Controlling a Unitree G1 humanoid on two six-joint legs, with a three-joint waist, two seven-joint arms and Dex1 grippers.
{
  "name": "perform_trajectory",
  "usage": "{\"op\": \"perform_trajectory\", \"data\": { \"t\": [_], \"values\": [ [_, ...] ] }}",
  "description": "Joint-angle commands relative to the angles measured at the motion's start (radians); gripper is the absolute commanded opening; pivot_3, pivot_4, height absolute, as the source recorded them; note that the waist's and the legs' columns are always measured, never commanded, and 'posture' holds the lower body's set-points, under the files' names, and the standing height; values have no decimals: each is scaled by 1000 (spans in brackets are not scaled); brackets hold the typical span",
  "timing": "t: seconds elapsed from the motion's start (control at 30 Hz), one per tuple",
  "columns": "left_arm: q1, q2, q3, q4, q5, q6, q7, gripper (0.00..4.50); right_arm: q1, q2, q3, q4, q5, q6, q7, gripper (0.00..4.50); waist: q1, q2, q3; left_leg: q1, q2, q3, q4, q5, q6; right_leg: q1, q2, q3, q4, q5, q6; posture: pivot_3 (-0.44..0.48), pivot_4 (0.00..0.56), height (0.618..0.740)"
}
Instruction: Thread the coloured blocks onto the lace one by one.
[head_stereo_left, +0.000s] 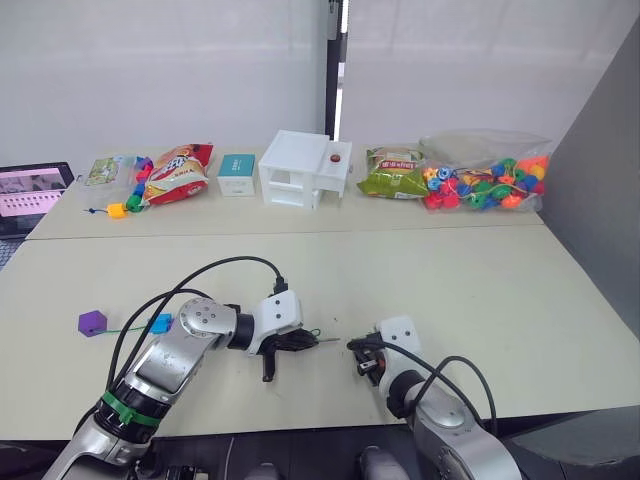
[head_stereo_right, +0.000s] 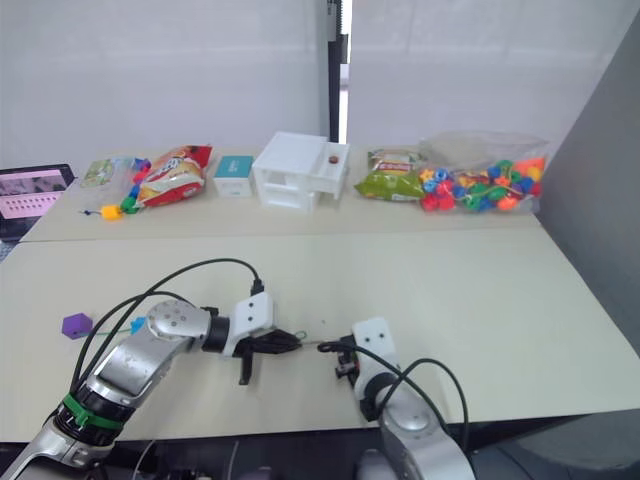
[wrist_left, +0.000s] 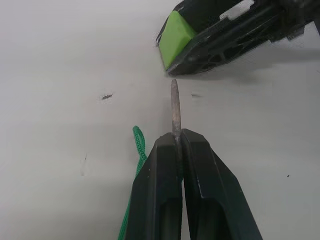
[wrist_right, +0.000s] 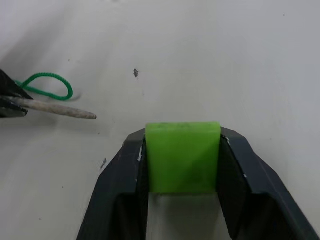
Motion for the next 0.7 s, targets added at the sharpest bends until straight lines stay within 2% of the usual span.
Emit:
{"op": "perform_trajectory", "data": {
  "t": [0.03,0.13,0.3,0.37,0.43,0.53,0.6,0.7],
  "values": [
    [-7,16,20,-11,-15,-9,-9,0,-27,-34,-80,-46,61,17,61,3607,2,0,0,0,0,0,0,0,0,0,0,0,-1,0,0,0,150,740],
    [-5,20,25,-7,-16,-10,-10,0,-96,-154,-168,-114,159,49,205,4465,10,0,0,-1,0,0,0,0,0,0,0,0,-3,0,0,0,150,740],
    [-11,11,32,2,-28,-2,-8,0,-243,-415,-238,-125,344,142,460,4465,15,0,0,-1,0,0,0,0,1,1,0,-1,-4,0,0,0,150,740],
    [-18,13,33,-1,-36,9,-17,0,-330,-540,-214,-81,404,139,607,4465,12,0,1,-1,0,0,0,-1,1,1,1,-1,-4,0,0,0,150,740],
    [-20,25,23,-25,-51,37,-40,0,-422,-676,-120,19,377,23,793,4465,11,0,1,-2,0,0,0,-1,2,1,0,0,-5,0,0,0,150,740],
    [-17,35,15,-87,-78,93,-46,0,-522,-786,39,215,226,-248,962,4465,14,-1,1,-1,0,1,0,-1,2,2,0,-1,-7,0,0,0,150,740],
    [-13,45,10,-136,-88,134,-44,0,-560,-816,107,344,142,-432,1056,4465,16,-1,1,-2,0,1,0,-1,2,2,0,-1,-6,0,1,0,150,740],
    [-8,51,12,-186,-99,186,-22,0,-594,-805,134,496,100,-608,1137,4465,17,-1,2,-3,-1,2,1,-1,2,1,-1,-1,-7,0,1,0,150,740]
  ]
}}
